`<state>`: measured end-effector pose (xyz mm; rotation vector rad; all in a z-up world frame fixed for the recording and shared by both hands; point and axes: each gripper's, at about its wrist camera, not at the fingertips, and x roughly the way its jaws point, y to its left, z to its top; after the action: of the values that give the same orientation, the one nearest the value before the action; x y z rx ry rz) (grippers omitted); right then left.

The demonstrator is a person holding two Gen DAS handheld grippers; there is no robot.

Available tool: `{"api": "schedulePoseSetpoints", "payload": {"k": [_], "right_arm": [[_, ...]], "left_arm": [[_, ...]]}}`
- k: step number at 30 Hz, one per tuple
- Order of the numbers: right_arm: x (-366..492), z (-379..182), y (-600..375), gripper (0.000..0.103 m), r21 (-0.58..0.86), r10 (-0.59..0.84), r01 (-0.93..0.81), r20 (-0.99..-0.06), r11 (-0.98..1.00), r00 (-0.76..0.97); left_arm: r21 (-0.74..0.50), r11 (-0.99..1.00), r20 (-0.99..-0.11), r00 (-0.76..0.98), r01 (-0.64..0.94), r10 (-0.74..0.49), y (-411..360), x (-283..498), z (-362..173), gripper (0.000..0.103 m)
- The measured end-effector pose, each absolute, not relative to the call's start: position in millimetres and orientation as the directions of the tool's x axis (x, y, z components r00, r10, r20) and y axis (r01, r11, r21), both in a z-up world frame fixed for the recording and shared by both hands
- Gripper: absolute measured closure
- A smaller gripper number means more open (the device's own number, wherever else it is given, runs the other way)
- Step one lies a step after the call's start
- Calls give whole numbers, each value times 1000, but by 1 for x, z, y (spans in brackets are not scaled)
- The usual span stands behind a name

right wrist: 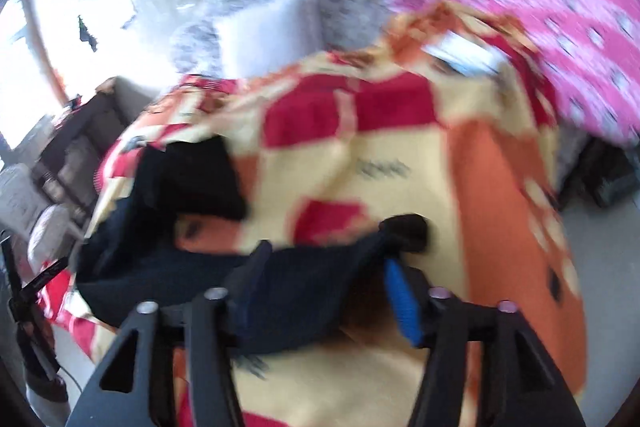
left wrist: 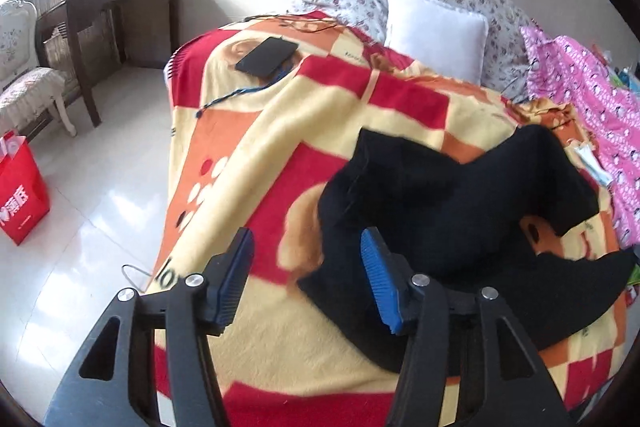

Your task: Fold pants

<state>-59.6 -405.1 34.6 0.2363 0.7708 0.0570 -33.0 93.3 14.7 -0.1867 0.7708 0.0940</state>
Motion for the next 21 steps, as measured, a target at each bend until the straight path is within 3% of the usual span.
{"api": "schedulePoseSetpoints", "payload": {"k": [5,8,21], "right_arm": [[8,56,-345,39,209,224,-109,-669,972,709],[50,64,-321,37,232,262,-141,-662,963,702],[165,5,-252,37,177,249,-181,-798,967,549]], "left_arm": [[-138,984,-692,722,-111,-16,82,-6,20,34],[-157,984,-705,707,-89,-48,76,9,16,31],[-144,984,-766,642,-108,-42,72,69,-5,29]]}}
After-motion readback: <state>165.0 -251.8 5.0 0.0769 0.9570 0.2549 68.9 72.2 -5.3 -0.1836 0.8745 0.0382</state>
